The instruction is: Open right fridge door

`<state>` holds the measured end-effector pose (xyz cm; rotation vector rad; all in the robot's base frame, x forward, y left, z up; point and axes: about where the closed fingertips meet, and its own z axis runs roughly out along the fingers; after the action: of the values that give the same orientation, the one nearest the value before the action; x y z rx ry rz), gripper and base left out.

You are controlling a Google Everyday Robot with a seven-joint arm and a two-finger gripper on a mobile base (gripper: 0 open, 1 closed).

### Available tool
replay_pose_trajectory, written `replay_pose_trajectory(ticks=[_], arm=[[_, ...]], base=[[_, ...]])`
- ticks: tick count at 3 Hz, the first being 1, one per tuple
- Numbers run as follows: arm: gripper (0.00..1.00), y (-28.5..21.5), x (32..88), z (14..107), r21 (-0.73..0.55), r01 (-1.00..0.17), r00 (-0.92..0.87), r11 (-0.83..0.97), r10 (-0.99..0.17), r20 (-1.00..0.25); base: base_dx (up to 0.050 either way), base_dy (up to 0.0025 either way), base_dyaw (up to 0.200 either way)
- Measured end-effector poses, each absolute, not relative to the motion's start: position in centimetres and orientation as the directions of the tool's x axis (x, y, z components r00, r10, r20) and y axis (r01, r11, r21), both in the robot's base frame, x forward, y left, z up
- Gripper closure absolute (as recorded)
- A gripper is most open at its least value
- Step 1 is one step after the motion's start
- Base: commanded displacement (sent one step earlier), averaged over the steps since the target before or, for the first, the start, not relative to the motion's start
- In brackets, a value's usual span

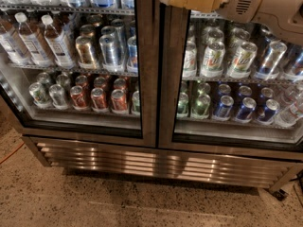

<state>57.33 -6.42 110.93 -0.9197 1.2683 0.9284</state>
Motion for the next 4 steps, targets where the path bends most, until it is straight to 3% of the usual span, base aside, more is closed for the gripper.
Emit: replay_pose_trajectory(ticks=[4], arm=[[0.29, -4.1, 57.4, 111.0, -0.03, -0.951, 0.054, 0.308, 0.072, -0.996]], base=[[0.0, 0.0, 0.0]])
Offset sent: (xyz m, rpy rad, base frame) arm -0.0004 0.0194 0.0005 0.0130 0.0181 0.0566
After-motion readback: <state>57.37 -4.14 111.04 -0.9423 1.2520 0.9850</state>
